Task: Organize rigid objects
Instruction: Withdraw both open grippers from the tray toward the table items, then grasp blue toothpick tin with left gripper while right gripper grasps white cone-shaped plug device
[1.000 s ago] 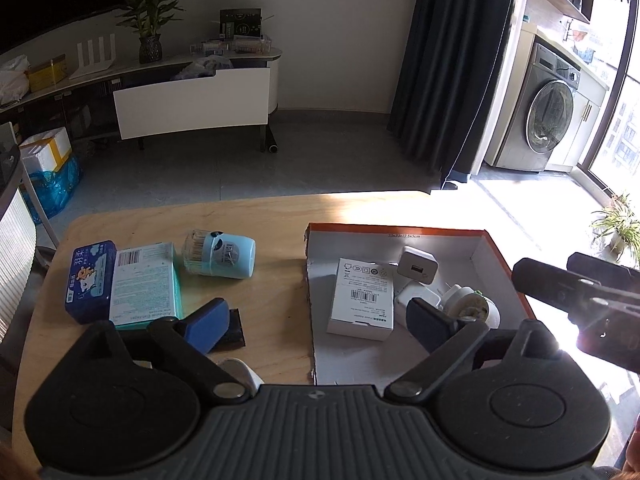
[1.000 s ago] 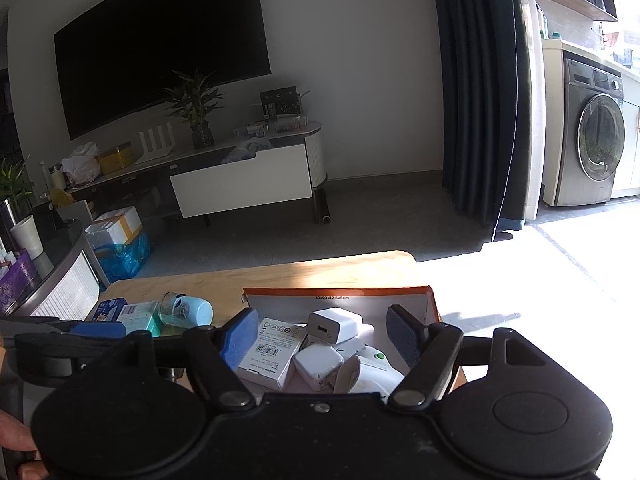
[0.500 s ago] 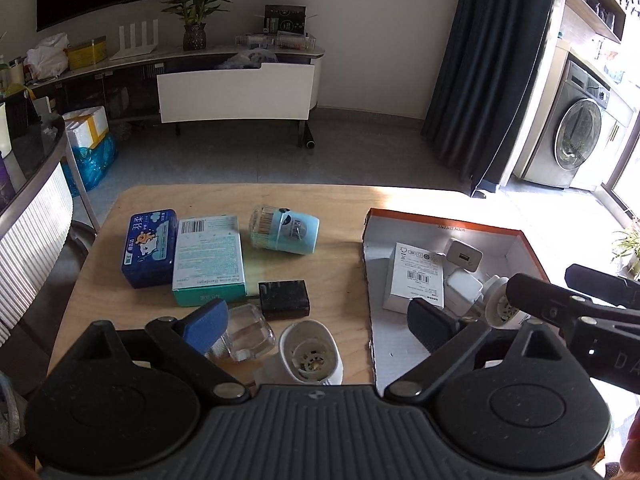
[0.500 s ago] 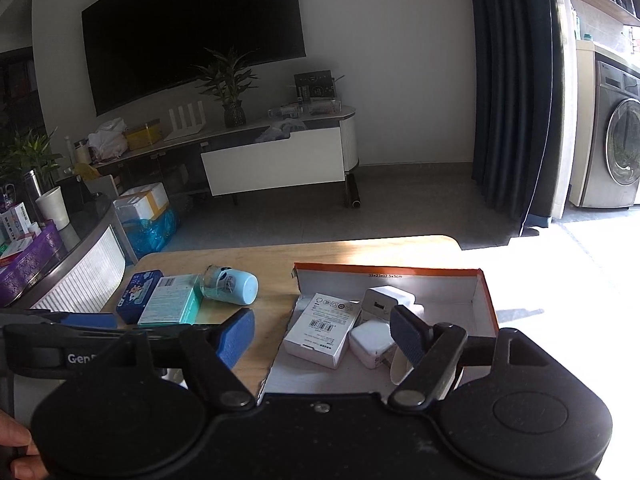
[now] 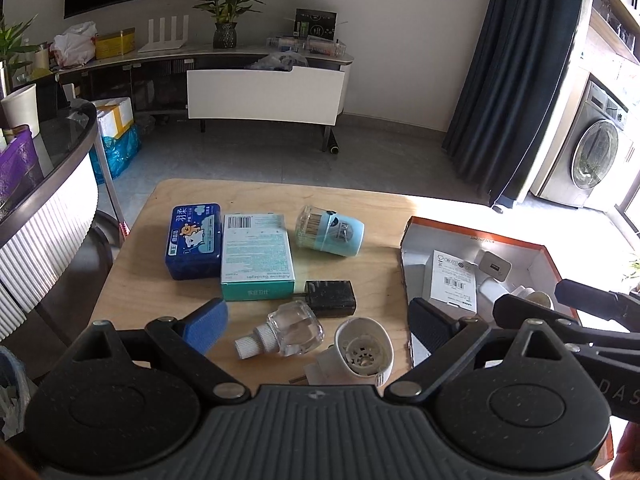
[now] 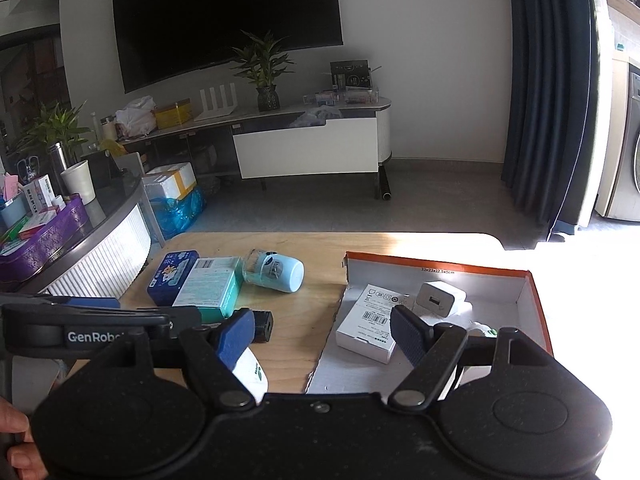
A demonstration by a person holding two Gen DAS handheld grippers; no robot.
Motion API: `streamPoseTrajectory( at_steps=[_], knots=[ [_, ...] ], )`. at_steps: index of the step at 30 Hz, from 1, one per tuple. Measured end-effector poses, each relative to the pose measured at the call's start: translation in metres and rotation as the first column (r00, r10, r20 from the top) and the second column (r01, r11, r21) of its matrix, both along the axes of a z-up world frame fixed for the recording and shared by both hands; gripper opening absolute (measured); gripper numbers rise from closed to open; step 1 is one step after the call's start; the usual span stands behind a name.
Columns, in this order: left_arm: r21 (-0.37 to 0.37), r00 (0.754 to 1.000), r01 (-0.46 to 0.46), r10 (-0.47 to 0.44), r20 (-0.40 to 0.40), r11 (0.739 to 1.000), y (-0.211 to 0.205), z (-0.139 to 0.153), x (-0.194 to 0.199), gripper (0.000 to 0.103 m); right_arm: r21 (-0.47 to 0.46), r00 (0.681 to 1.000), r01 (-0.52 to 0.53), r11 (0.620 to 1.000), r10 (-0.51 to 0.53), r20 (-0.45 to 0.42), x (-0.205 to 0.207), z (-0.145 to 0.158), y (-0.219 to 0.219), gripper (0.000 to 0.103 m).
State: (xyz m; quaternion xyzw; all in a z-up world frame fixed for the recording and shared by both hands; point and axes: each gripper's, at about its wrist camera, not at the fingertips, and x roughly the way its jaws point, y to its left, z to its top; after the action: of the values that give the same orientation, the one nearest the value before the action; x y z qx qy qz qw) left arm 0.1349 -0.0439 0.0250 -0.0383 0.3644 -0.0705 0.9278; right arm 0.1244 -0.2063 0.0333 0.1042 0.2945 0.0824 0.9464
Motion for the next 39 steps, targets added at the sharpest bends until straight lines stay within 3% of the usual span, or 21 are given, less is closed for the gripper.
streamPoseTrajectory(
  at_steps=[16, 25, 33, 39],
  knots=[
    [0.001, 0.990, -0.139, 0.139, -0.034, 0.990, 0.057, -0.016, 0.007, 0.099, 0.005, 0.993, -0.106, 0.994, 0.107, -0.050, 0.007, -0.015, 0.035, 0.089],
    [0.049, 0.969, -0.240, 0.243, -0.051, 0.969, 0.096, -0.033, 0.047, 0.099, 0.033, 0.991, -0.117, 0.993, 0.119, -0.064, 0.004, -0.025, 0.040, 0.089],
    [0.060, 0.973, -0.216, 0.220, -0.072, 0.975, 0.100, -0.050, 0.113, 0.099, 0.039, 0.991, -0.121, 0.992, 0.123, -0.053, 0.002, -0.028, 0.039, 0.089],
    [0.089, 0.983, -0.169, 0.175, -0.058, 0.982, 0.095, -0.065, 0.136, 0.103, 0.054, 0.991, -0.113, 0.992, 0.117, -0.063, 0.009, -0.034, 0.037, 0.089]
  ],
)
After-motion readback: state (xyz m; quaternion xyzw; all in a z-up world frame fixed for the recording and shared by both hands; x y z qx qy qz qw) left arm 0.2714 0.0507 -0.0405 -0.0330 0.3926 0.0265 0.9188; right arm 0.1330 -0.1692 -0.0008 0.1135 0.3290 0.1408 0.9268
